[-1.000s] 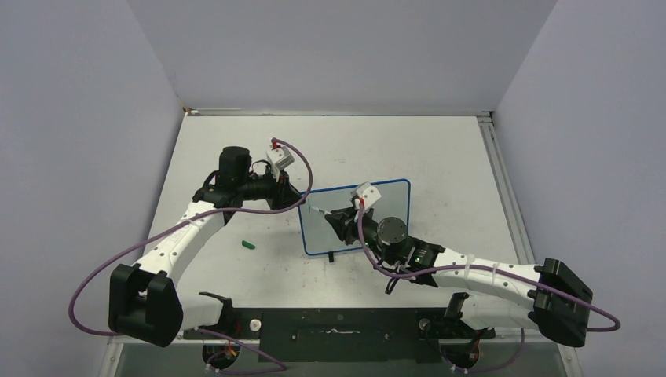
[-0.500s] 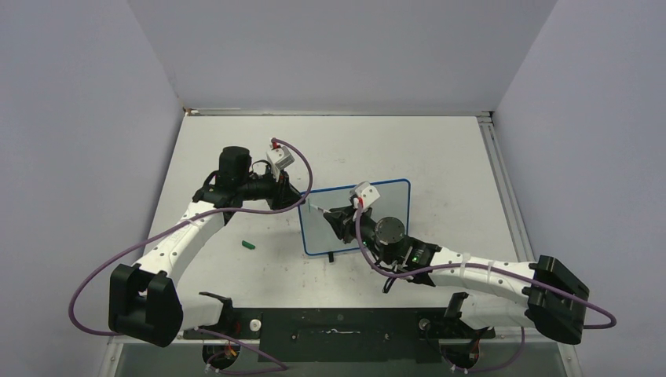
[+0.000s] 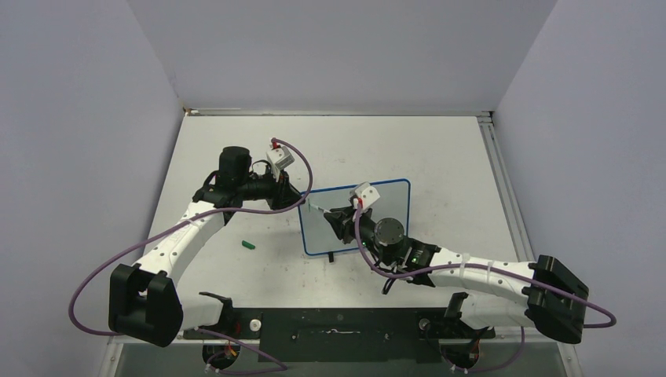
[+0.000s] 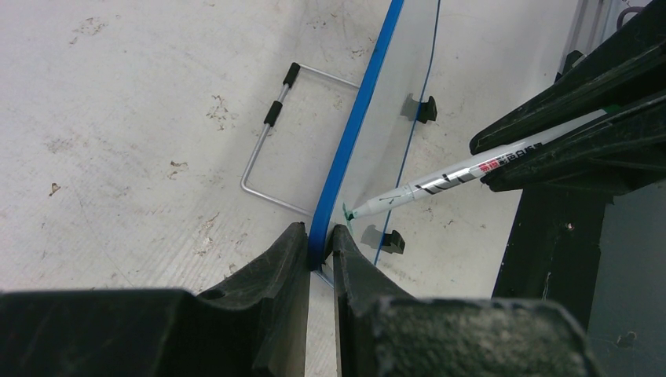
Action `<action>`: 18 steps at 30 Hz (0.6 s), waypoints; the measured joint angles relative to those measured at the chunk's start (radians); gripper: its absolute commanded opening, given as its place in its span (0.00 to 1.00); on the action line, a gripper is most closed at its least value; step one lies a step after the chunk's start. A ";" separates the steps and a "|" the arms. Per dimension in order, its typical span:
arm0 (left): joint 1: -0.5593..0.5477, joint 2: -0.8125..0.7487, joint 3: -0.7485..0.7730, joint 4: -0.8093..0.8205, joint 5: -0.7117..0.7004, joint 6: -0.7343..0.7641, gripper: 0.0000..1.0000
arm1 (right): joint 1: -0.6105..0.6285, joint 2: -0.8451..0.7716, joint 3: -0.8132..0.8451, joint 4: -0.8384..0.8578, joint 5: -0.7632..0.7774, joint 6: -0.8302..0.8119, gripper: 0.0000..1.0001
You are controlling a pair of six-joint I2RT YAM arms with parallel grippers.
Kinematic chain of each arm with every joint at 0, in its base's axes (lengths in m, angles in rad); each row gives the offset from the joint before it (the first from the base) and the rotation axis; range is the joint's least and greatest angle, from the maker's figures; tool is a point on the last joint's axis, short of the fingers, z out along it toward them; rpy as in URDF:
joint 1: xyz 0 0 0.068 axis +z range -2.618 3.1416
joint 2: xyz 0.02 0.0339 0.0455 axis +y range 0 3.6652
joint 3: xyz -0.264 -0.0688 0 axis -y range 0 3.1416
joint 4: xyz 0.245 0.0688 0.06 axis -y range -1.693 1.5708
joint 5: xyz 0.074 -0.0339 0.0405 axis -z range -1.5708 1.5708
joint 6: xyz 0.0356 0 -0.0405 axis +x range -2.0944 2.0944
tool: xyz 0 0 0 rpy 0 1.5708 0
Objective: Write a sentence on the whiteboard
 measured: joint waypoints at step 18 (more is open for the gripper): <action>0.000 0.000 0.000 0.000 0.000 0.000 0.00 | 0.004 -0.049 -0.012 -0.031 0.039 0.000 0.05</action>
